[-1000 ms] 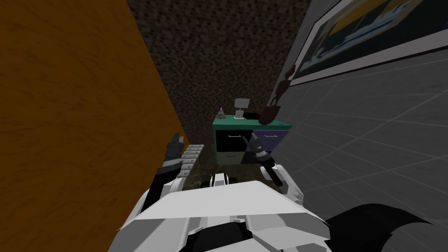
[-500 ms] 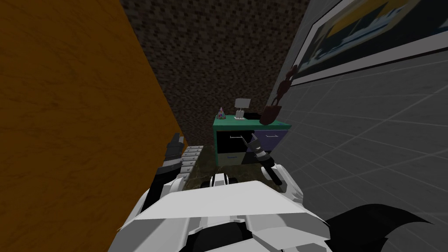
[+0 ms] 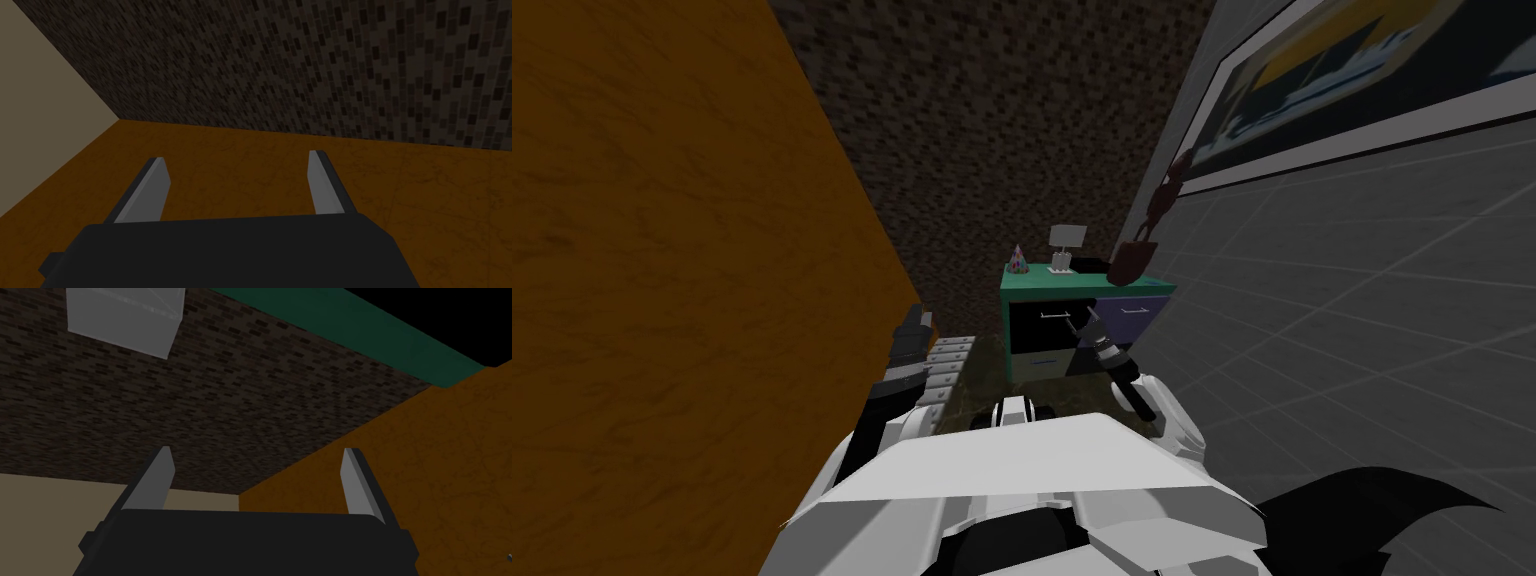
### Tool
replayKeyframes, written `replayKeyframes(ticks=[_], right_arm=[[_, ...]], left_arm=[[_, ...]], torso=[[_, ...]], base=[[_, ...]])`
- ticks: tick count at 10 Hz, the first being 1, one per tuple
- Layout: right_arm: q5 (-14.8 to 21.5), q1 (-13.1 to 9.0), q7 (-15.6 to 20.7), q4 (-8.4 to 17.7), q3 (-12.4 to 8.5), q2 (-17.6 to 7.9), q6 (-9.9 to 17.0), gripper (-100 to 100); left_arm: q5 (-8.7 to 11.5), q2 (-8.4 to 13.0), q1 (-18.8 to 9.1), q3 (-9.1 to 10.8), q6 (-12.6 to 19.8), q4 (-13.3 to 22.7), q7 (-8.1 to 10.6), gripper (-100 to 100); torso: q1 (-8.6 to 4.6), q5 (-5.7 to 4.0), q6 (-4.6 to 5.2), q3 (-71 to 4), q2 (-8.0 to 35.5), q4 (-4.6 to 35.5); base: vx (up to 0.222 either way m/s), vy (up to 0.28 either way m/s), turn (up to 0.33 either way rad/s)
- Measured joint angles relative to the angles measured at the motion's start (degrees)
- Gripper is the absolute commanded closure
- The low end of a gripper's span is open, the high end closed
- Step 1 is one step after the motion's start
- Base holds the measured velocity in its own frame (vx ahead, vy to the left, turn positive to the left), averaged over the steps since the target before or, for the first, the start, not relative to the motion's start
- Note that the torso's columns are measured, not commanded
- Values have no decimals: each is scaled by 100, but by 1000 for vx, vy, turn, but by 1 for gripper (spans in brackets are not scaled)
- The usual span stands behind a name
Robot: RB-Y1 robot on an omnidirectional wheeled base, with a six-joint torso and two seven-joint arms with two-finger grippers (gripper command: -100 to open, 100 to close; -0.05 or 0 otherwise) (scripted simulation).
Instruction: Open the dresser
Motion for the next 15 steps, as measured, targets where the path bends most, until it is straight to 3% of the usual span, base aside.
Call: replayKeyframes(ticks=[9, 15], right_arm=[[756, -151, 1251, 553, -312, 83, -231, -100], [1296, -291, 2109, 976, -524, 311, -389, -100]], left_arm=[[0, 0, -1, 0, 0, 0, 0, 0], [0, 0, 0, 0, 0, 0, 0, 0]], torso=[[-3, 0, -2, 0, 1, 0], [5, 2, 0, 0, -1, 0]], base=[[47, 67, -68], [45, 68, -66]])
